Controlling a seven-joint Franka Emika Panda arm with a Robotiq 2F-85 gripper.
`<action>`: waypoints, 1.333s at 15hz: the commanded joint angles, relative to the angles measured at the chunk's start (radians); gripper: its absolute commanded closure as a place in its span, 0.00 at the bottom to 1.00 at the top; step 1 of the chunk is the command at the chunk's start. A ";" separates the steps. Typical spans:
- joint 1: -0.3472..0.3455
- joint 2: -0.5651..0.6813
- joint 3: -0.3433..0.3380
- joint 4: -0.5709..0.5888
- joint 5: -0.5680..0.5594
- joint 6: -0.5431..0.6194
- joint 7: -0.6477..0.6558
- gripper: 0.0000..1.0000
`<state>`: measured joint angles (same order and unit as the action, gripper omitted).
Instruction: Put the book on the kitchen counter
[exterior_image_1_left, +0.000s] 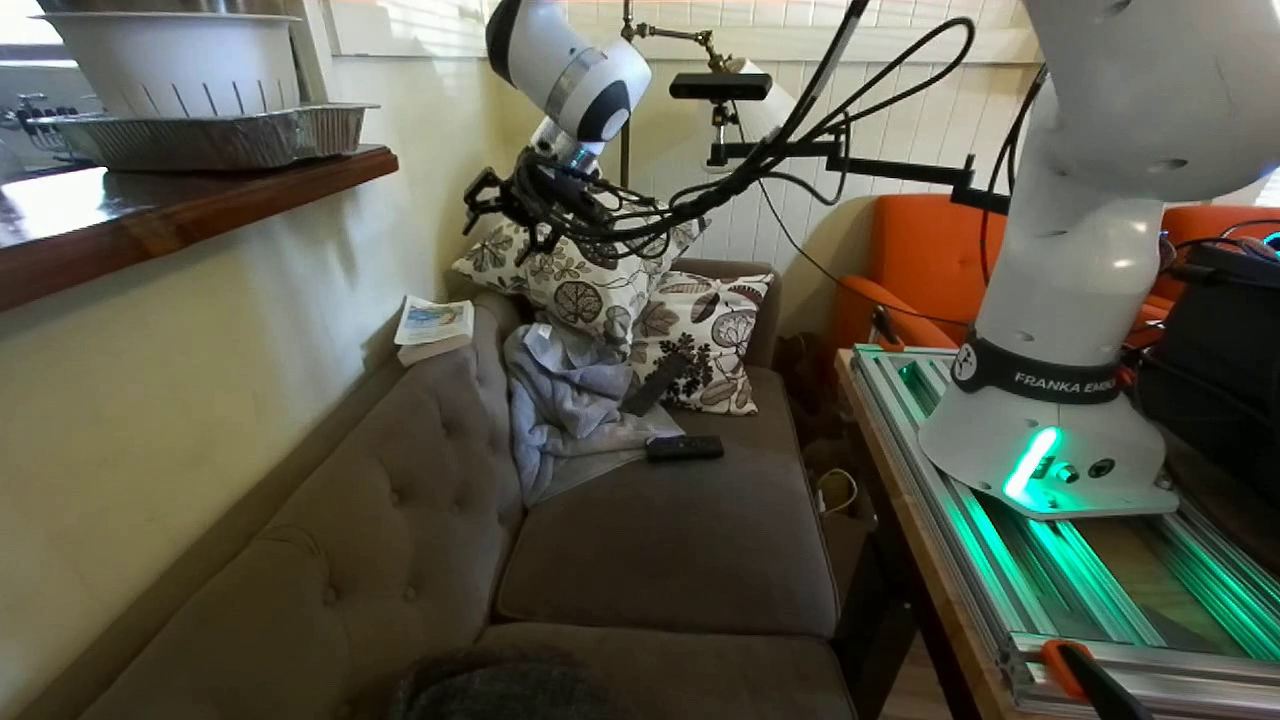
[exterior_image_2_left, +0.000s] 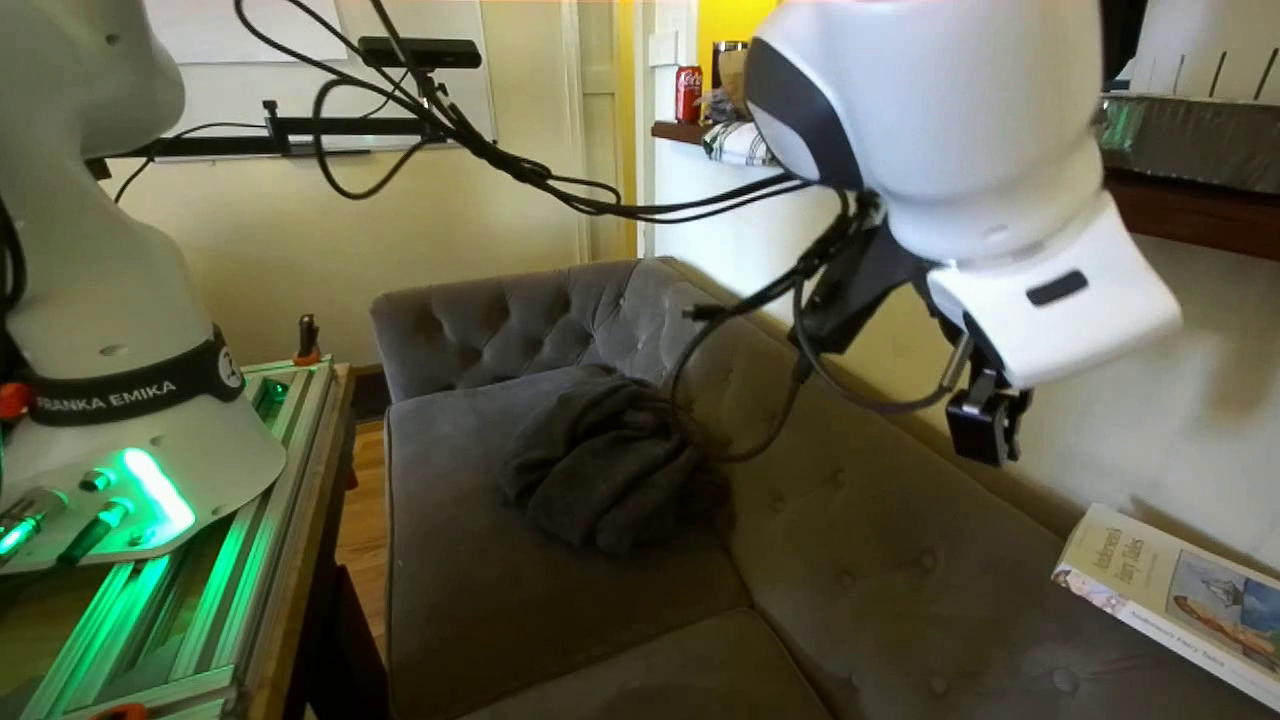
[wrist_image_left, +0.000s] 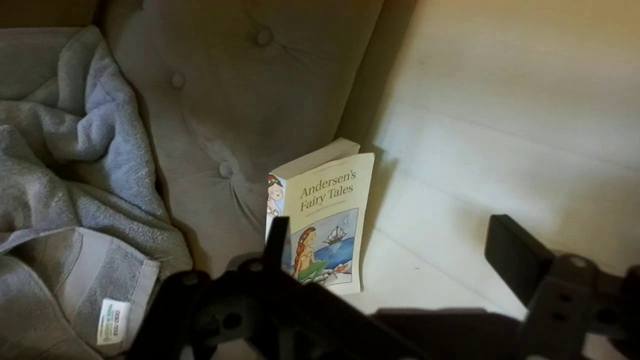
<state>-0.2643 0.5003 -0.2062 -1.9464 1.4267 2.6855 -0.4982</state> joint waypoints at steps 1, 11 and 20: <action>-0.077 0.232 0.055 0.253 0.200 -0.054 -0.007 0.00; -0.079 0.446 0.041 0.436 0.259 -0.055 0.027 0.00; -0.142 0.545 0.080 0.518 0.378 -0.060 -0.048 0.00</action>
<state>-0.3716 0.9990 -0.1505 -1.4922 1.7227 2.6384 -0.4964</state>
